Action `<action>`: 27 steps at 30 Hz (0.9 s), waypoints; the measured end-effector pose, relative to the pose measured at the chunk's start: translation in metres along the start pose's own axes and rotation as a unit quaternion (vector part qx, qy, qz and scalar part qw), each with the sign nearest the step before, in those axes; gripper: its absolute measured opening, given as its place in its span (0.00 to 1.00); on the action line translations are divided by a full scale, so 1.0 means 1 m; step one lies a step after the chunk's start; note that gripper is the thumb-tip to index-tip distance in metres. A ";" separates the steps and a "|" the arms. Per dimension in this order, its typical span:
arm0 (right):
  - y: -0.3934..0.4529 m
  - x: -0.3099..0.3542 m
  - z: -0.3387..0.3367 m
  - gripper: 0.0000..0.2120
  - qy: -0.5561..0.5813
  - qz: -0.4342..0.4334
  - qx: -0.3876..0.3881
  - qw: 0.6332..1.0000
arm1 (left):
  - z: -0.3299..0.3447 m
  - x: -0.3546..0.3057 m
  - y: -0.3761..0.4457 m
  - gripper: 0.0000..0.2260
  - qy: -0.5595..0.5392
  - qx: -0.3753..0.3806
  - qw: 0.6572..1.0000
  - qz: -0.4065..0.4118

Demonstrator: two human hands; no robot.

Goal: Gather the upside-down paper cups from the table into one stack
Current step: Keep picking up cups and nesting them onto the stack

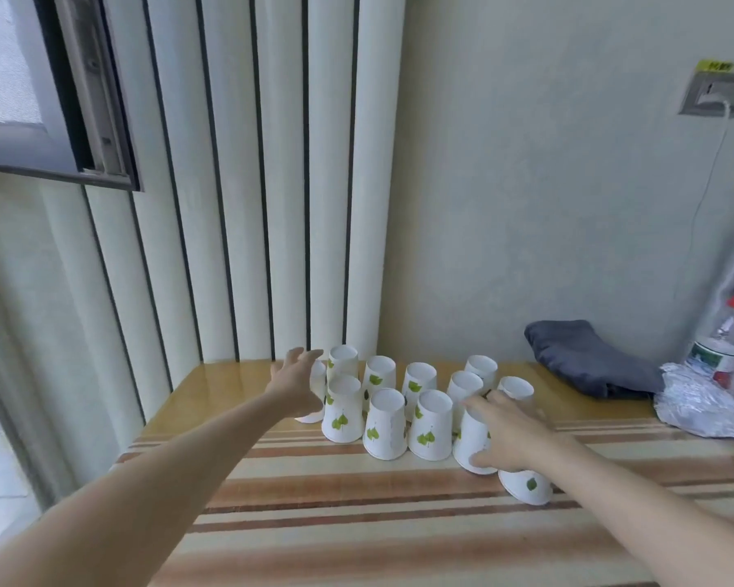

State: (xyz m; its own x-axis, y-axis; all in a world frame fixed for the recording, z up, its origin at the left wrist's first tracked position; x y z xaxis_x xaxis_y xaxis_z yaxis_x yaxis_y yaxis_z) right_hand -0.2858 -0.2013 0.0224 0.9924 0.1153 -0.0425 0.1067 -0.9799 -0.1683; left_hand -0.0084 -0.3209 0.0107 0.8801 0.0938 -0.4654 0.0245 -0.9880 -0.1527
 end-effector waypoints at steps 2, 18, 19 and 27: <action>0.005 -0.004 0.002 0.33 -0.020 0.004 -0.003 1.000 | 0.009 -0.003 0.011 0.45 0.043 0.016 0.999 0.012; -0.053 0.009 -0.070 0.22 0.019 0.004 -0.210 0.977 | -0.073 0.055 -0.043 0.26 -0.029 -0.130 0.987 -0.092; -0.066 0.010 -0.083 0.22 0.042 0.012 -0.233 0.971 | -0.083 0.063 -0.056 0.26 -0.103 -0.120 0.980 -0.117; -0.133 0.060 -0.082 0.31 0.657 0.035 -0.233 0.716 | -0.070 0.007 -0.201 0.27 -0.594 0.182 0.783 -0.043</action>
State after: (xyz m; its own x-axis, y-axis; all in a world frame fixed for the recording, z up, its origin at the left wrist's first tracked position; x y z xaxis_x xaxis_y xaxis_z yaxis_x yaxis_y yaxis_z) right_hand -0.2352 -0.0775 0.1226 0.1649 0.1106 0.9801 -0.2415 -0.9589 0.1488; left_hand 0.0257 -0.1304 0.0992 -0.1833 0.4204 -0.8886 -0.2671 -0.8912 -0.3665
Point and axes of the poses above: each hand's wrist, its own y-axis towards the middle knuckle, its own z-axis out of the palm, x = y × z, the point moved 10 cm from there along y, towards the middle knuckle, and after that the axes turned 12 degrees about -z, right-handed, at the moved point
